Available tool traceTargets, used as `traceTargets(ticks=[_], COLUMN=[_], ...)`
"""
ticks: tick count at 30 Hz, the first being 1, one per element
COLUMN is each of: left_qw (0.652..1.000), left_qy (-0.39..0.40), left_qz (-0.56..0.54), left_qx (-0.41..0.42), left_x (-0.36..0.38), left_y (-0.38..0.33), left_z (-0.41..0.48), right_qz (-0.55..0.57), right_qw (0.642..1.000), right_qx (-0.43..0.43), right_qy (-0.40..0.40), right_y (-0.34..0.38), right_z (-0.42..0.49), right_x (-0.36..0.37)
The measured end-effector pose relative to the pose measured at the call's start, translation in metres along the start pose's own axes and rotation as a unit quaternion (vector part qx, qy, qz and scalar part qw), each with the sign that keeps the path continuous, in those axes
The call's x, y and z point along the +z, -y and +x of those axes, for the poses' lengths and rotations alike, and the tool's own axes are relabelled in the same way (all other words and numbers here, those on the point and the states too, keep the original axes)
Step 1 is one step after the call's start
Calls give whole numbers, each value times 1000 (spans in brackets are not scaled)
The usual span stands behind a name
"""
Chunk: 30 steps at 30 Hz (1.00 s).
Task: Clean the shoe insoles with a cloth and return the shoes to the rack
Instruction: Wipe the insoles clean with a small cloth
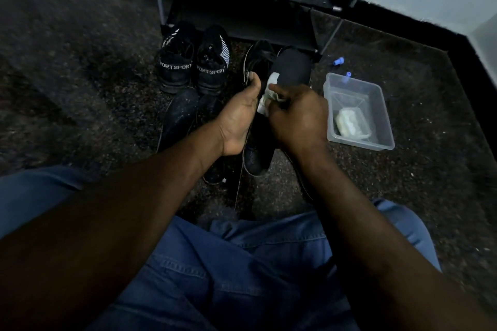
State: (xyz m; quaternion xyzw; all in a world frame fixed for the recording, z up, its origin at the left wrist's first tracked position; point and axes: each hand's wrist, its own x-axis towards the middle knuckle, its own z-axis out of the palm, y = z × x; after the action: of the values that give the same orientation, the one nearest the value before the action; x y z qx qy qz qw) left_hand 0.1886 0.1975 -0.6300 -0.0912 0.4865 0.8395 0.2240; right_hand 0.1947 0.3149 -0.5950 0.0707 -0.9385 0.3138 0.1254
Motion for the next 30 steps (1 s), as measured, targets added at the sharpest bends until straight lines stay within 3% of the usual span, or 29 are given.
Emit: traceTargets(ticks=[7,15,20,26,30], left_qw=[999,992,996,999,999], left_qy=[-32,-1,3,-33,-31], left_qz=[-28,-128,-85,-24,-18], left_qx=[-20,-9,-31,-16,-11], left_x=[1,-6,-4,-4,-6], left_y=[0,-7,-5,-3,-2], left_z=[2,5,3,3,5], right_qz=[5,54,58,-7,-33], right_qw=[998,995,998,997,997], right_qx=[-52,-87,-34,-43,-56], right_qy=[-21,-5,-15,-68,-36], right_y=[6,7,9,9,11], right_z=[-24,-74,-44,0,-14], right_x=[15,11,10,12,16])
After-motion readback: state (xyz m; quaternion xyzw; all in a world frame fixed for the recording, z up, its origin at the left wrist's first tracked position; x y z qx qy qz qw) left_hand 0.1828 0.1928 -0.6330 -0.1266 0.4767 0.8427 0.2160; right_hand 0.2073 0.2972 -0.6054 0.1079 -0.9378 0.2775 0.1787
